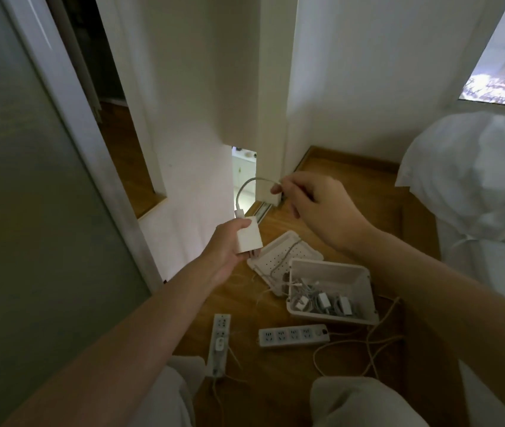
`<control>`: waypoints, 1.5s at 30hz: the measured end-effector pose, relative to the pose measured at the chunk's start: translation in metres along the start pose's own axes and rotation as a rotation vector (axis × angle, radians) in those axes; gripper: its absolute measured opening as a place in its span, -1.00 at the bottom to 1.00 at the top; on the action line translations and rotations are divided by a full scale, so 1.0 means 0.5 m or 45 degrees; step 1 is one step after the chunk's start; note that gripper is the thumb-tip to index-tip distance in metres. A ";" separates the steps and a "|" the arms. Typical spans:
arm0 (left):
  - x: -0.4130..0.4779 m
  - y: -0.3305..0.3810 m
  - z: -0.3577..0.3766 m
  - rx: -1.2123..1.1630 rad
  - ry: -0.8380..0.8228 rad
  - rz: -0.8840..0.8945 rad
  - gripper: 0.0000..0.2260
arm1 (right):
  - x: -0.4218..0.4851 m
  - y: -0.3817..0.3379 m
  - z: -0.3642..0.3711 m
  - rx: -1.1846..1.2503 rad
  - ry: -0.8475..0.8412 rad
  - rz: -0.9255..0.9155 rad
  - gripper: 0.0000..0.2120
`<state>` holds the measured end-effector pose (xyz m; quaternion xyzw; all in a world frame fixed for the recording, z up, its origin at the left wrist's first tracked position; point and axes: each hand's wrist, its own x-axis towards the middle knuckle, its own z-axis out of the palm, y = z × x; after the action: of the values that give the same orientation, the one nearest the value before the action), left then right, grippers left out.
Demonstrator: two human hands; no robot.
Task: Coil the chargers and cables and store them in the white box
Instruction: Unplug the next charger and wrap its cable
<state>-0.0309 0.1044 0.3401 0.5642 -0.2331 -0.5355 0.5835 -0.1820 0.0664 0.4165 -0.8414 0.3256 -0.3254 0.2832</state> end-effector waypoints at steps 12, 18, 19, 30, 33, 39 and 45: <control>-0.014 -0.040 -0.072 -0.265 -0.062 -0.059 -0.68 | -0.092 0.089 0.187 -0.062 -0.348 0.152 -0.85; -0.005 -0.066 -0.086 -0.357 0.043 -0.187 -0.66 | -0.113 0.145 0.258 -0.046 -0.431 0.098 -0.86; -0.001 -0.071 -0.084 -0.371 0.050 -0.217 -0.66 | -0.116 0.156 0.267 -0.037 -0.446 0.110 -0.85; 0.019 -0.083 -0.102 -0.425 -0.074 -0.427 -0.63 | -0.125 0.228 0.314 -0.055 -0.610 0.194 -0.74; 0.021 -0.077 -0.111 -0.280 -0.188 -0.394 -0.73 | -0.123 0.249 0.306 -0.131 -0.643 0.180 -0.67; 0.025 -0.094 -0.127 1.087 -0.352 0.000 -0.67 | -0.119 0.300 0.277 -0.267 -0.651 0.232 -0.67; 0.037 -0.092 -0.148 1.352 -0.380 -0.014 -0.68 | -0.105 0.296 0.254 -0.382 -0.520 0.297 -0.46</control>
<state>0.0231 0.1277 0.2733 0.7001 -0.5485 -0.4216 0.1766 -0.1732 0.0455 0.2159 -0.8788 0.4010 -0.0626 0.2508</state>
